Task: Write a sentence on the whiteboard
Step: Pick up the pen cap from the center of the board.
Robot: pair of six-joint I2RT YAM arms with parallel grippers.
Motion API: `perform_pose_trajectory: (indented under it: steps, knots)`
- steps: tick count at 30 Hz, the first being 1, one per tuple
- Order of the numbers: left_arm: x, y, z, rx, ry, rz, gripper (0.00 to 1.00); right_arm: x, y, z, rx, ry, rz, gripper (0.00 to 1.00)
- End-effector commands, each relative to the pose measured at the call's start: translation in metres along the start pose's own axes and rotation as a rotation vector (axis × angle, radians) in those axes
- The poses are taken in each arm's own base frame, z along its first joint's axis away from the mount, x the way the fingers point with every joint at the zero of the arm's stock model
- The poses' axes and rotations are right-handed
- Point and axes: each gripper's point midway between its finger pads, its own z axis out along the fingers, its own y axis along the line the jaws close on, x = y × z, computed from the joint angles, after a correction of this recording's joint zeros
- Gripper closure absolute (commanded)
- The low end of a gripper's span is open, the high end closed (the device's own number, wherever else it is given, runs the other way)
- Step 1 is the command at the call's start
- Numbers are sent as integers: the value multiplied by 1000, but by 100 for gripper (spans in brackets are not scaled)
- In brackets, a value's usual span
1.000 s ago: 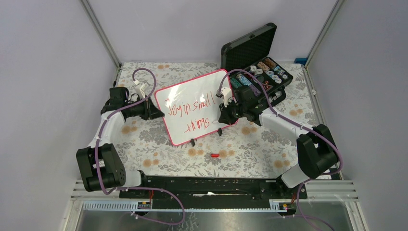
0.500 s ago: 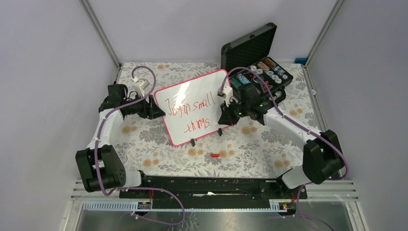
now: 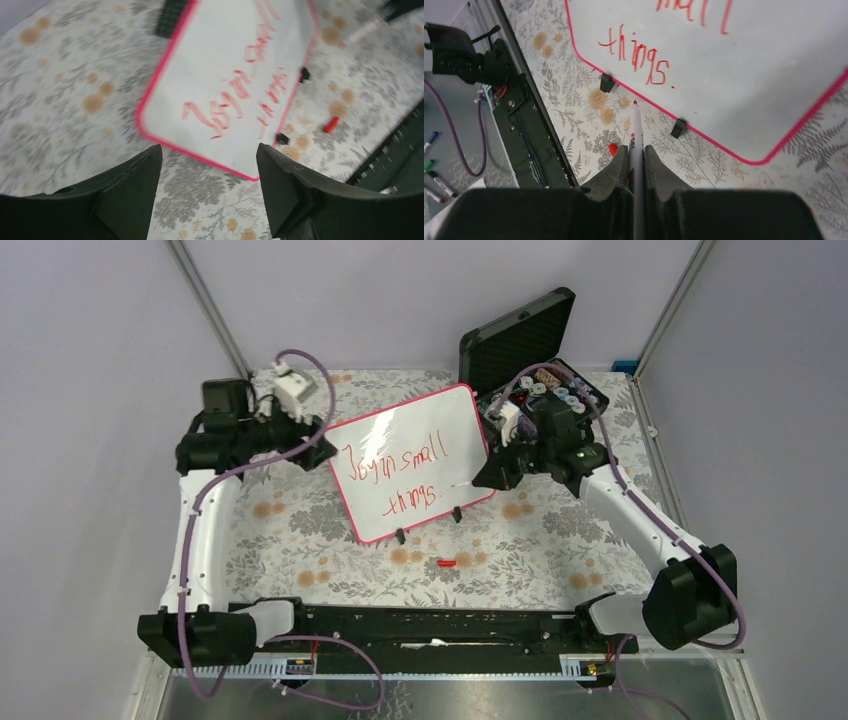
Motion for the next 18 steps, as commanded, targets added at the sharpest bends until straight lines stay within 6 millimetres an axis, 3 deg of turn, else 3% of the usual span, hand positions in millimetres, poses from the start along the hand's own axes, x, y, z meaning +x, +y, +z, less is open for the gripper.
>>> perform_pose_trajectory:
  steps: [1, 10, 14, 18]
  knots:
    - [16, -67, 23, 171, 128, 137, 28, -4, -2, -29, -8, -64, 100, 100]
    - [59, -194, 115, 469, 261, 361, 31, 4, -40, -67, 121, -165, 259, 100]
    - [102, -243, 142, 577, 303, 436, 32, 9, -53, -77, 169, -187, 291, 100]
    - [147, -273, 156, 629, 346, 514, 32, 14, -59, -78, 194, -186, 296, 100]
